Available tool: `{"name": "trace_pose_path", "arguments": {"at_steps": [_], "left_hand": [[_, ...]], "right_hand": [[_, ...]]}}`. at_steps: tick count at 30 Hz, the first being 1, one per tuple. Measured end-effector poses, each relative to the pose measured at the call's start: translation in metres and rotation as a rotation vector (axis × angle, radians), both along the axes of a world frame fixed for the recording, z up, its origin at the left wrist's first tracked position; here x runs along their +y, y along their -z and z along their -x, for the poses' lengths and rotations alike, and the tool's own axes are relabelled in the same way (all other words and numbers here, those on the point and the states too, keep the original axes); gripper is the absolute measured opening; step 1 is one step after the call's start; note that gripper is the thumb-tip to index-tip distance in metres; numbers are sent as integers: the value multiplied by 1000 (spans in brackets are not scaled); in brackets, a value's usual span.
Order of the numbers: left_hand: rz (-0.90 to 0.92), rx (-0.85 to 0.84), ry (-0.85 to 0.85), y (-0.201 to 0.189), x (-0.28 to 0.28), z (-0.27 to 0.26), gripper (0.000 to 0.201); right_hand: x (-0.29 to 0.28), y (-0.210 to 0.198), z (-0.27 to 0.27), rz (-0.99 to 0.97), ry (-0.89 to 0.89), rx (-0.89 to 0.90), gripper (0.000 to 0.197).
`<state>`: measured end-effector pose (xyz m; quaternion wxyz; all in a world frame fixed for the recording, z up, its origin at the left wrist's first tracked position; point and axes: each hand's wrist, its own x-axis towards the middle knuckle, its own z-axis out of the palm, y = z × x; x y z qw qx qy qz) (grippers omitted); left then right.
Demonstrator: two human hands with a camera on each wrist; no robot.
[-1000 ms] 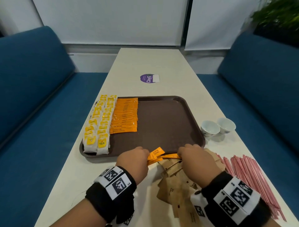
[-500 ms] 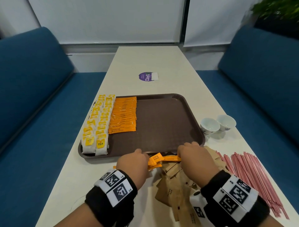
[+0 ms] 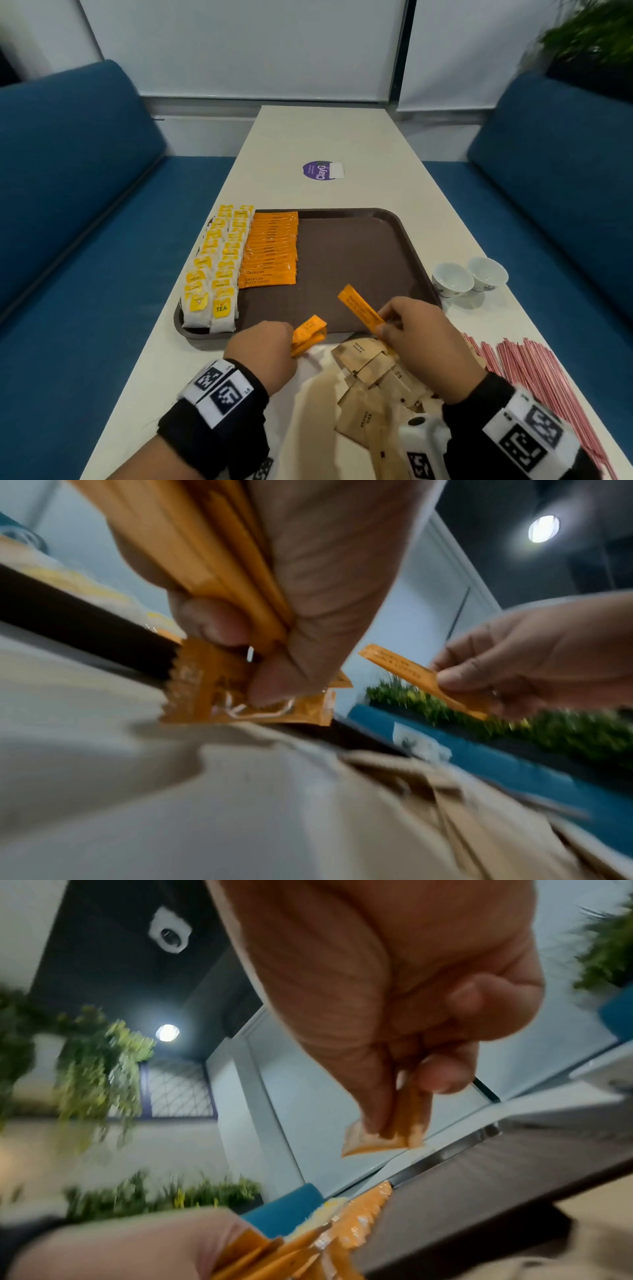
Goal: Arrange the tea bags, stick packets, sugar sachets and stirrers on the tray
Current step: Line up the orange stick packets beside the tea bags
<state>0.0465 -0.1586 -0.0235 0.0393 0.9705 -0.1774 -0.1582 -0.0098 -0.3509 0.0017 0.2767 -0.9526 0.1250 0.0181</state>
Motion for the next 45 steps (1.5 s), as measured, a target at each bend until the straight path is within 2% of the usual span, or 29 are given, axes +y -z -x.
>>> {"name": "trace_pose_path", "arguments": {"at_steps": [2,5,7,10,15,21,23,25,27,31,35,38,41,45], "left_hand": [[235,72,-140,-3,13,-4,12],[711,182,-399,-5,31,-5,17],[885,235,-513,-3,40,-3,20],[999,289,-601,2,55,-1,17],[1074,286,-686,3,75,0,14],[1047,239,-734,2,91,2,13],[1035,246,-744,4,94,3,13],[1035,265,-765,6,97,3,12],[1028,283,-783,8,99,3,11],[1031,294,-787,11,100,4,12],[1044,314,-787,12,98,4,12],[1073,328,-780,15,96,4,10],[1126,343,-767,16,94,4,9],[1217,373,-771,14,87,3,8]], "right_hand": [[2,-10,-4,-242,15,3,3],[8,-23,-13,-423,-23,80,1],[12,-26,-22,-425,-77,112,6],[23,-28,-47,-306,-153,122,10],[43,-20,-106,-203,-180,112,20],[69,11,-157,-272,-54,285,26],[77,19,-168,-267,-66,374,26],[80,27,-178,-240,-80,364,20],[82,31,-183,-242,-63,320,11],[87,30,-189,-196,-29,370,26],[93,26,-190,-32,42,479,41],[91,30,-193,-74,10,564,35],[88,33,-195,-151,8,521,29],[79,28,-188,-126,-42,469,25]]}}
